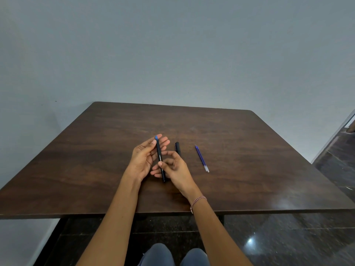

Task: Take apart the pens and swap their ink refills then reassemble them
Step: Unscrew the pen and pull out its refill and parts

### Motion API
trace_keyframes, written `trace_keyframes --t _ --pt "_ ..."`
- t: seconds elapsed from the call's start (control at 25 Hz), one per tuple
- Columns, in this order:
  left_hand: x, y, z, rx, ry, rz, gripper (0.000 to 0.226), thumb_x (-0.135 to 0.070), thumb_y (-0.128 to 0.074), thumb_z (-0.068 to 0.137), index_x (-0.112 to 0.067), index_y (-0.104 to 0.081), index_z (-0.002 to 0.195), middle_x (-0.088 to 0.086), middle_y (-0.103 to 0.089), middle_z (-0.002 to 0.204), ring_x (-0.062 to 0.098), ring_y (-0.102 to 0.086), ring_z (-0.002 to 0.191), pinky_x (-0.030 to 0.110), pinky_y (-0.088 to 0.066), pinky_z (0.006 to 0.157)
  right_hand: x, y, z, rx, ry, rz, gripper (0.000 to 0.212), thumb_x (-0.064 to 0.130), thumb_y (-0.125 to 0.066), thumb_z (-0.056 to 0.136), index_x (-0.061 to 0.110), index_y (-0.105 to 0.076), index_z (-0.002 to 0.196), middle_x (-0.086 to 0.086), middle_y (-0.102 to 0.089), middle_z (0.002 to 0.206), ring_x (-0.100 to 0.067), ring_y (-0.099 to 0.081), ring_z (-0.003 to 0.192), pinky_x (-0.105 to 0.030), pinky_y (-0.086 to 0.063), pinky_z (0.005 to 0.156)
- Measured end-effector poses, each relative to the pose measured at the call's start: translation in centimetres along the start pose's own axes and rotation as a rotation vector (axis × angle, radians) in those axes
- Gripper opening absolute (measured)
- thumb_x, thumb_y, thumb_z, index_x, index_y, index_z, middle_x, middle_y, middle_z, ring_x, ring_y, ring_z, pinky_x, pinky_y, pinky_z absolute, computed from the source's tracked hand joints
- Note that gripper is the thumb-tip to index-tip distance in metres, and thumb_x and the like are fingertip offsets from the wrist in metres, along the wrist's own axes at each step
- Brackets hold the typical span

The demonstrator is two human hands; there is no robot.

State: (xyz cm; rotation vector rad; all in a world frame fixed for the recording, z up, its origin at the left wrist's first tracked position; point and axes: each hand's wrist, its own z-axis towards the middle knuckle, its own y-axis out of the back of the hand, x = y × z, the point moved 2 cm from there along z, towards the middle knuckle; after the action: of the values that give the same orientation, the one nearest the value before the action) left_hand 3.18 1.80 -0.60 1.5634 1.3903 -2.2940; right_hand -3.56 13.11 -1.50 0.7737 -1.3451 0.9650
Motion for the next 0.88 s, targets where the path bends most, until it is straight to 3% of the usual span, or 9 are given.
trace_keyframes --t 0.12,0.28,0.44,0.64,0.88 --pt "-0.06 0.35 -0.31 -0.066 -0.006 0.003 0.021 -0.003 -0.054 0.089 -0.006 -0.070 0.102 0.013 -0.074 0.100 0.020 -0.070 0.096 0.023 -0.058 0.069 -0.04 -0.17 -0.18 0.024 0.024 -0.085 0.030 0.009 -0.057 0.093 0.018 -0.047 0.120 -0.011 -0.072 0.094 -0.020 -0.072 0.085 -0.032 -0.058 0.080" --pt "-0.39 0.62 -0.83 -0.136 -0.042 0.040 0.018 -0.003 -0.063 0.079 -0.011 -0.076 0.088 0.009 -0.076 0.090 0.015 -0.072 0.084 0.021 -0.057 0.065 0.40 -0.57 -0.65 0.030 0.065 -0.217 0.033 0.012 -0.061 0.091 0.018 -0.049 0.121 -0.006 -0.074 0.092 -0.010 -0.071 0.083 -0.020 -0.055 0.078" --pt "-0.42 0.67 -0.77 -0.192 -0.072 0.100 0.016 0.000 -0.065 0.080 -0.009 -0.072 0.092 0.007 -0.076 0.084 0.015 -0.073 0.080 0.019 -0.057 0.064 0.77 -0.63 -0.79 0.030 0.016 -0.188 0.037 0.010 -0.063 0.090 0.011 -0.050 0.125 -0.017 -0.073 0.097 -0.016 -0.071 0.083 -0.027 -0.055 0.078" --pt "-0.33 0.55 -0.50 -0.190 -0.125 0.158 0.015 -0.002 -0.068 0.075 -0.013 -0.076 0.081 0.005 -0.075 0.076 0.013 -0.072 0.071 0.019 -0.056 0.061 0.78 -0.42 -0.64 0.051 0.015 -0.151 0.038 0.007 -0.065 0.088 0.008 -0.051 0.123 -0.024 -0.071 0.097 -0.015 -0.070 0.076 -0.024 -0.055 0.073" --pt "-0.37 0.96 -0.41 -0.226 -0.198 0.187 0.016 0.002 -0.066 0.078 -0.011 -0.073 0.086 0.004 -0.075 0.076 0.012 -0.072 0.072 0.018 -0.056 0.062 0.35 -0.47 -0.26 0.032 0.028 -0.149 0.041 0.008 -0.068 0.086 0.011 -0.053 0.123 -0.018 -0.074 0.092 -0.014 -0.072 0.077 -0.022 -0.055 0.071"
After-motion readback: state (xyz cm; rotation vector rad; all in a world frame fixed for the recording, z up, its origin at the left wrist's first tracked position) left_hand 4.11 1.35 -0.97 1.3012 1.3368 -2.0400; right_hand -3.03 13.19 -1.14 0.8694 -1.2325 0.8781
